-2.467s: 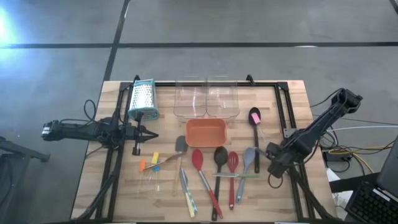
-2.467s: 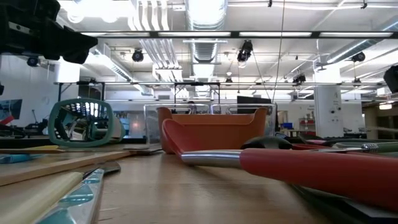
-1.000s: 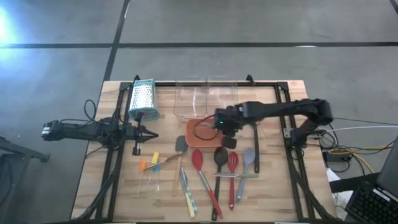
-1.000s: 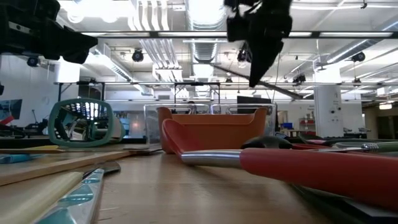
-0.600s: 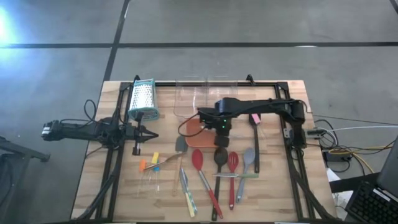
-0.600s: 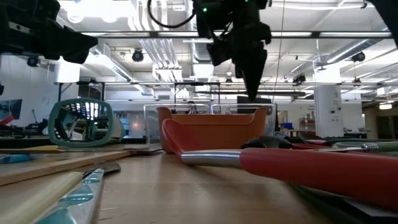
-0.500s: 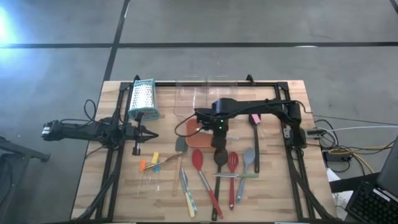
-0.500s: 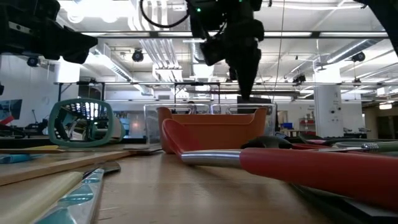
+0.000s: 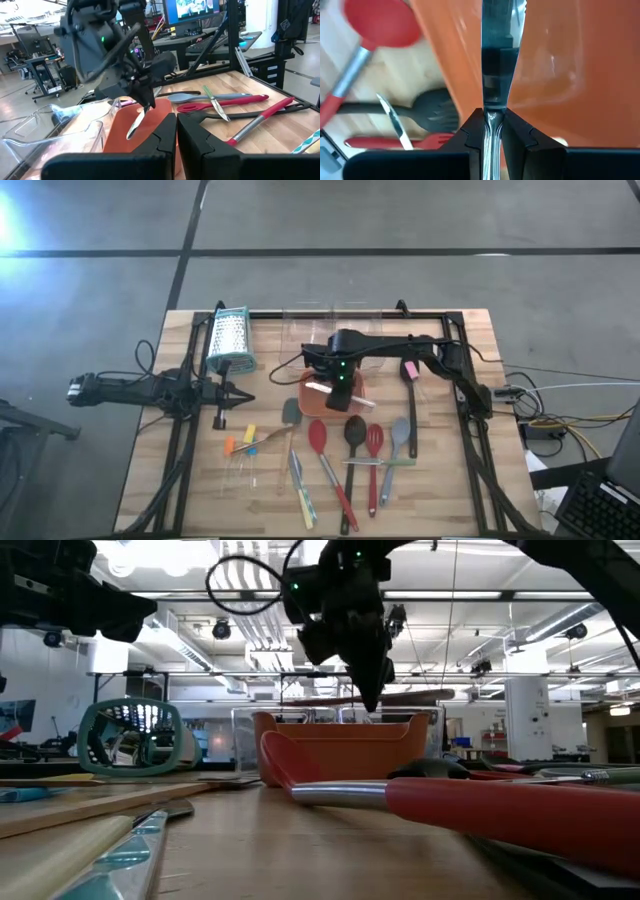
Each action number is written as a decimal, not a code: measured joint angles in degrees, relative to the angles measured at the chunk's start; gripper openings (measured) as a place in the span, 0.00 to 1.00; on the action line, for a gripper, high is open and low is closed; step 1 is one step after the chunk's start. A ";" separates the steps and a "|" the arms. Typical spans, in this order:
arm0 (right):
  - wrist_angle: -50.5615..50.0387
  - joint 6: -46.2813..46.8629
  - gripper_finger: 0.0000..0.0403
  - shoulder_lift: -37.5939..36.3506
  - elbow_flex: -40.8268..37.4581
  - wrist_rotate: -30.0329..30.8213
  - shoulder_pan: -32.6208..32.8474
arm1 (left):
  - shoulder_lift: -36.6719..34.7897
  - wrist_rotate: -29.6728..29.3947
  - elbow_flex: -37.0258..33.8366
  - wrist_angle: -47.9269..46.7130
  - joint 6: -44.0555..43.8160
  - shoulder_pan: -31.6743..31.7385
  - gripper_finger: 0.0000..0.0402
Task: Pick & Place Kitchen Items
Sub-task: Put the silver knife into the orange bin, then put the pink spatula into the right transparent bin
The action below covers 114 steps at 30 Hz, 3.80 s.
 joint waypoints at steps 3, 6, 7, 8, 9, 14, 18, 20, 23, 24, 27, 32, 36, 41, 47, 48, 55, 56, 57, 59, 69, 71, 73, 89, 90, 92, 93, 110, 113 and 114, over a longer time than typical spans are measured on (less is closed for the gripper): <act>0.35 -0.01 0.07 0.50 -1.19 -0.02 -0.74 | 0.02 0.00 0.02 0.01 0.00 0.00 0.05; 0.54 -0.03 0.07 0.81 -2.71 -0.01 -1.22 | 0.02 0.00 0.00 0.00 0.00 0.00 0.05; 0.89 -0.03 0.07 0.80 -3.36 -0.02 -1.30 | 0.00 0.00 0.02 0.00 0.00 0.00 0.05; 1.27 -0.03 0.07 0.79 -3.98 -0.04 -1.35 | 0.02 0.00 0.00 0.00 0.00 0.00 0.05; 1.47 -0.03 0.07 0.79 -4.54 -0.02 -1.35 | 0.02 0.00 0.02 0.00 -0.02 0.00 0.05; 4.81 0.74 0.07 0.79 -5.80 -0.04 -1.24 | 0.02 0.00 0.01 0.00 0.00 0.00 0.05; 6.14 1.22 0.07 0.79 -5.96 -0.02 -1.26 | 0.00 0.00 0.02 0.00 0.00 0.00 0.05; 6.70 1.65 0.07 0.79 -6.00 -0.02 -1.30 | 0.01 0.00 0.00 0.00 0.00 0.00 0.05; 6.83 1.75 0.11 0.79 -5.80 0.00 -1.30 | 0.02 0.00 0.02 0.00 0.00 0.00 0.05; 6.92 1.77 0.13 0.79 -5.71 0.00 -1.30 | 0.00 0.00 0.01 0.01 0.00 0.00 0.05; 6.99 1.85 0.19 0.79 -5.72 0.02 -1.30 | 0.02 0.00 0.01 0.00 0.00 0.00 0.05; 7.98 1.92 0.25 0.79 -5.72 0.00 -1.28 | 0.01 0.00 0.01 0.00 0.00 0.00 0.05; 8.07 1.92 0.26 0.69 -5.72 0.02 -1.26 | 0.02 0.00 0.00 0.00 0.00 0.00 0.05; 6.63 1.89 0.26 -0.83 -3.90 0.09 -1.26 | 0.02 0.00 0.02 0.02 -0.02 0.00 0.05; 3.76 1.76 0.23 -5.40 1.03 0.83 -1.26 | 0.02 0.00 0.00 0.02 0.00 0.00 0.05; 3.74 2.14 0.22 -6.62 1.33 1.08 -1.24 | 0.02 0.00 0.00 0.02 0.00 0.00 0.05; 0.06 3.97 0.18 -18.59 -2.78 12.58 1.00 | 0.02 0.00 0.00 -0.01 -0.02 0.00 0.05; -0.29 5.10 0.17 -20.49 -4.26 15.07 1.53 | 0.05 0.00 0.00 -0.09 0.00 0.00 0.05; -0.60 6.40 0.17 -22.72 -5.88 17.43 2.02 | 0.13 0.00 0.02 -0.08 0.00 0.00 0.05; -0.78 9.02 0.16 -27.47 -9.54 21.15 2.79 | 0.22 0.00 0.00 -0.17 0.00 0.00 0.05; -0.62 23.64 0.19 -49.50 -31.52 26.40 4.25 | 0.28 0.00 0.01 -0.33 -0.01 0.01 0.05; -0.35 25.64 0.20 -52.80 -35.85 26.38 4.25 | 0.28 0.00 0.02 -0.33 0.00 0.00 0.05; -0.14 27.50 0.22 -55.59 -39.99 26.35 4.25 | 0.27 0.00 0.01 -0.33 0.00 0.00 0.05; 12.93 27.70 0.31 -60.92 -64.52 29.20 0.51 | 0.28 0.00 0.00 -0.37 0.00 0.00 0.05; 13.65 27.46 0.32 -60.92 -65.49 29.20 -0.22 | 0.28 0.00 0.00 -0.37 0.00 0.00 0.05; 14.59 26.94 0.32 -60.94 -67.10 29.18 -1.84 | 0.28 0.00 0.01 -0.37 0.00 0.00 0.05; 14.77 26.89 0.33 -60.94 -67.82 29.16 -2.69 | 0.28 0.00 0.00 -0.37 0.00 0.00 0.05; 26.56 19.09 0.33 -60.94 -75.30 21.44 -13.39 | 0.28 0.00 0.00 -0.39 -0.01 0.00 0.05; 27.45 18.79 0.33 -60.96 -76.38 21.22 -14.62 | 0.28 0.02 0.00 -0.39 0.00 0.00 0.05; 27.86 18.79 0.33 -60.96 -76.80 21.23 -14.94 | 0.28 0.00 0.01 -0.39 0.00 0.00 0.05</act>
